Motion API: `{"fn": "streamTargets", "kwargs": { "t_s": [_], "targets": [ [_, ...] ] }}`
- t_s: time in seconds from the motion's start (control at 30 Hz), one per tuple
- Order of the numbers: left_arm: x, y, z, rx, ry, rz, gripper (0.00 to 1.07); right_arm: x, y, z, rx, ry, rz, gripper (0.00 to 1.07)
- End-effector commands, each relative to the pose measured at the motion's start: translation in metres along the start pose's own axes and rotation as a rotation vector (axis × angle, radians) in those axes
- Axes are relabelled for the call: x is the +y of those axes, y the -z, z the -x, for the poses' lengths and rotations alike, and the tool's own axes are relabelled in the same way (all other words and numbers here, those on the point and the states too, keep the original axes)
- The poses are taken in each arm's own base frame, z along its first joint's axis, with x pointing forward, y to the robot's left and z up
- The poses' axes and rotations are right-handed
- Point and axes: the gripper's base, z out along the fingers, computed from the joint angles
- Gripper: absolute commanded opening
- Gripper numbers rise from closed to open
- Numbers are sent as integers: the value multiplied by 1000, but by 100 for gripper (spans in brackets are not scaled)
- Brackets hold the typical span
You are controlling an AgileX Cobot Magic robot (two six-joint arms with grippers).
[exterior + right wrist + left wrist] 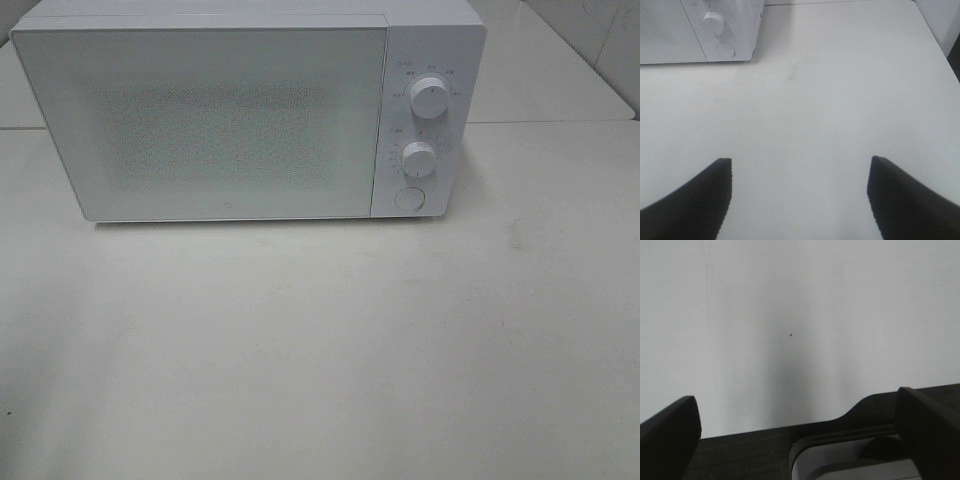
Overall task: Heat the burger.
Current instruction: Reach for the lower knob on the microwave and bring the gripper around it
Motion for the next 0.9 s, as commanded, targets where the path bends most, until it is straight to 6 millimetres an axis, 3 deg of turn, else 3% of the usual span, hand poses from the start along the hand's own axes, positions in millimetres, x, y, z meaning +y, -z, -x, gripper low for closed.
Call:
{"fn": "streamTargets", "kwargs": {
  "t_s": [0.03, 0.63, 0.9],
  "targets": [
    [-2, 10, -17, -102, 2, 11, 98, -1, 3, -2, -31, -6, -5, 74],
    [-15, 58, -71, -543, 6, -10, 98, -1, 3, -2, -31, -6, -5, 74],
    [-18, 66, -87, -651, -8, -6, 98, -1, 3, -2, -31, -6, -5, 74]
  ]
}}
